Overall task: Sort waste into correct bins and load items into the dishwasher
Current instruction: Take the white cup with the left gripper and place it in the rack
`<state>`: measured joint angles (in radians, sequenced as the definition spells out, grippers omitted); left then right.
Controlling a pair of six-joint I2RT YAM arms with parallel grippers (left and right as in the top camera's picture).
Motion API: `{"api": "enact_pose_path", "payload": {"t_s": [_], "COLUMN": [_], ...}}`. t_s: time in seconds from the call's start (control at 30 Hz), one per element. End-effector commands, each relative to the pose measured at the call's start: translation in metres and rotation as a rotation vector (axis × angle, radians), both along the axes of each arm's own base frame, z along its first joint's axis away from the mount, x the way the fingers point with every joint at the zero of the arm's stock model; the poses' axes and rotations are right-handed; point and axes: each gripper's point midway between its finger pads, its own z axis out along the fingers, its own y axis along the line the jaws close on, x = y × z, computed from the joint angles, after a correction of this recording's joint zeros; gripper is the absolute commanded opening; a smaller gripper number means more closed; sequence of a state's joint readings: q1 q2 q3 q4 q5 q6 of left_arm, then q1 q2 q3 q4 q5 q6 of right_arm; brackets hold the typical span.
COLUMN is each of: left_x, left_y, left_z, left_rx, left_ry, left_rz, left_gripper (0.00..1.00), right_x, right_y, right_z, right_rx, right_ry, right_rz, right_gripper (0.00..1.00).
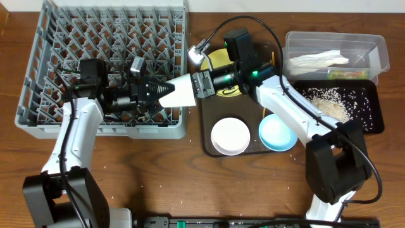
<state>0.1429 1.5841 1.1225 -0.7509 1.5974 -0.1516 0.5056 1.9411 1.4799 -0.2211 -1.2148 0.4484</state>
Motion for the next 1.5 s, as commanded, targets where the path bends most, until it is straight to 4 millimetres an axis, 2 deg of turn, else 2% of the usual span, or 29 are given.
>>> {"api": "enact_pose_path", "payload": {"t_s": [0.0,0.03,0.07,0.1,0.17,0.23,0.3,0.4,0.53,0.6,0.67,0.73,0.83,0.93,1.0,1.17,1.23,1.33,1.47], "left_x": [0.000,0.000,0.000,0.000,0.000,0.000,0.000,0.000,0.003,0.009,0.014,0.018,0.022,0.027,0.027,0.014,0.007,0.001,0.001], "left_y": [0.000,0.000,0.000,0.000,0.000,0.000,0.000,0.000,0.001,0.007,0.019,0.031,0.035,0.041,0.052,0.074,0.083,0.092,0.083], "left_z": [-0.003,-0.003,-0.003,-0.003,-0.003,-0.003,-0.003,-0.003,-0.012,-0.035,-0.065,-0.081,-0.069,-0.045,-0.031,0.000,0.002,-0.006,-0.025], "left_rx": [0.020,0.020,0.020,0.020,0.020,0.020,0.020,0.020,0.073,0.204,0.381,0.495,0.525,0.576,0.677,0.946,1.059,1.207,1.298], "left_ry": [0.027,0.027,0.028,0.027,0.027,0.027,0.027,0.027,0.034,0.063,0.161,0.214,0.169,0.090,0.063,-0.025,-0.042,-0.021,-0.005], "left_rz": [0.008,0.008,0.008,0.008,0.008,0.008,0.008,0.008,0.024,0.065,0.139,0.198,0.226,0.275,0.340,0.474,0.519,0.555,0.491], "left_gripper": [0.57,0.57,0.56,0.54,0.47,0.43,0.40,0.38,0.35,0.35,0.34,0.34,0.34,0.34,0.34,0.35,0.35,0.35,0.35], "right_x": [-0.002,-0.002,0.000,0.000,0.001,0.006,0.014,0.032,0.060,0.072,0.080,0.085,0.085,0.081,0.076,0.072,0.073,0.071,0.066], "right_y": [0.007,0.007,0.007,0.007,0.007,0.004,-0.004,-0.023,-0.063,-0.083,-0.103,-0.117,-0.130,-0.137,-0.137,-0.136,-0.135,-0.132,-0.126], "right_z": [-0.011,-0.011,-0.011,-0.012,-0.010,-0.010,-0.009,-0.008,-0.005,-0.007,-0.012,-0.020,-0.037,-0.054,-0.064,-0.080,-0.085,-0.093,-0.101], "right_rx": [-0.019,-0.019,-0.022,-0.025,-0.018,-0.014,-0.017,-0.012,0.007,0.004,-0.011,-0.043,-0.117,-0.202,-0.252,-0.352,-0.382,-0.439,-0.497], "right_ry": [-0.004,-0.007,-0.011,-0.013,-0.025,-0.030,-0.014,-0.002,0.017,0.031,0.043,0.054,0.063,0.070,0.077,0.071,0.060,0.049,0.032], "right_rz": [0.004,0.002,-0.004,-0.009,-0.008,-0.018,-0.045,-0.094,-0.167,-0.209,-0.248,-0.283,-0.322,-0.340,-0.342,-0.359,-0.366,-0.374,-0.371], "right_gripper": [0.11,0.16,0.26,0.37,0.50,0.61,0.65,0.68,0.73,0.75,0.79,0.82,0.83,0.83,0.83,0.83,0.83,0.82,0.81]}}
